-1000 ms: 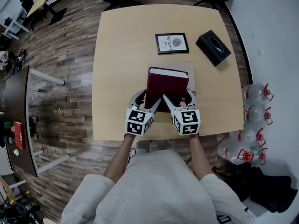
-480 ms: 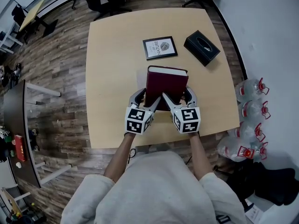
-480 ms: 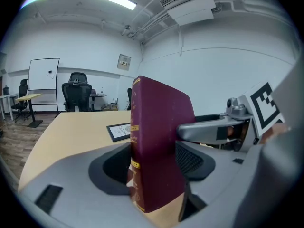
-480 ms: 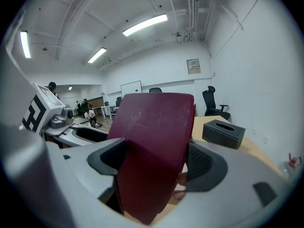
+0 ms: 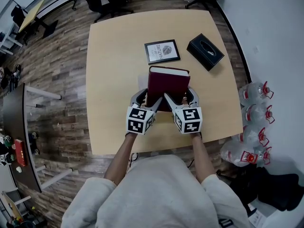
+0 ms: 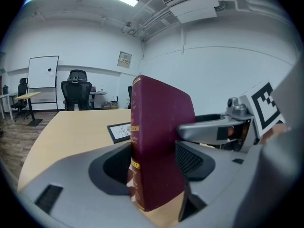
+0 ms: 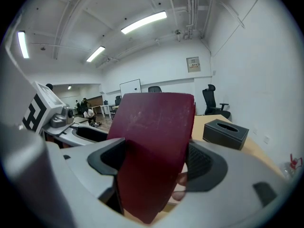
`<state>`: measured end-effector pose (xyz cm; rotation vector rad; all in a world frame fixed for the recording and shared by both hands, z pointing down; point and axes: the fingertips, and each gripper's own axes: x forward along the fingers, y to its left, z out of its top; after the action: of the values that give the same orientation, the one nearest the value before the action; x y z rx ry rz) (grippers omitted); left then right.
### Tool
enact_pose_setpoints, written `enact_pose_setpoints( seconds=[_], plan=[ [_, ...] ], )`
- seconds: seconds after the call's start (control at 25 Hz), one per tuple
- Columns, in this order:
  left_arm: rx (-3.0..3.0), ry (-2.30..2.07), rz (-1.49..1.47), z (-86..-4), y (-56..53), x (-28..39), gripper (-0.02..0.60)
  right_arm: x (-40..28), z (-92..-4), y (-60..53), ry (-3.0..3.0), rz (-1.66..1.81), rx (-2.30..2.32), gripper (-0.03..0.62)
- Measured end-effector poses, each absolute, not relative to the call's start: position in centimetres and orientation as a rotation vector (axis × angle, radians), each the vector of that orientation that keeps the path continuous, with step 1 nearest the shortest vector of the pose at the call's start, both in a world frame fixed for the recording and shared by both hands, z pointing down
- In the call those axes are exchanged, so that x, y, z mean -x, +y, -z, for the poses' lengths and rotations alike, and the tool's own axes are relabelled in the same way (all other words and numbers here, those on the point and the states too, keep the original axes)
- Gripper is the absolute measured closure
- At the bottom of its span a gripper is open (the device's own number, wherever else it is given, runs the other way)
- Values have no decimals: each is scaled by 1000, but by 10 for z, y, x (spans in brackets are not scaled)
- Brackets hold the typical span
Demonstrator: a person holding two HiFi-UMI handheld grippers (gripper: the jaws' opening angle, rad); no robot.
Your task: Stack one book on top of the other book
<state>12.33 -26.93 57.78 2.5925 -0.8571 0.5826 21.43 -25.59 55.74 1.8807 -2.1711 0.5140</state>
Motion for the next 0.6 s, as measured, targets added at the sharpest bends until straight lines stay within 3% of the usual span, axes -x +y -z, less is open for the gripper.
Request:
enact_pose_setpoints(
  seconds=[0.6],
  plan=[
    [-2519,-835,-654,-610,-302,-126,290,-220,-593,-291,-2137,-645,-1824,212]
  ],
)
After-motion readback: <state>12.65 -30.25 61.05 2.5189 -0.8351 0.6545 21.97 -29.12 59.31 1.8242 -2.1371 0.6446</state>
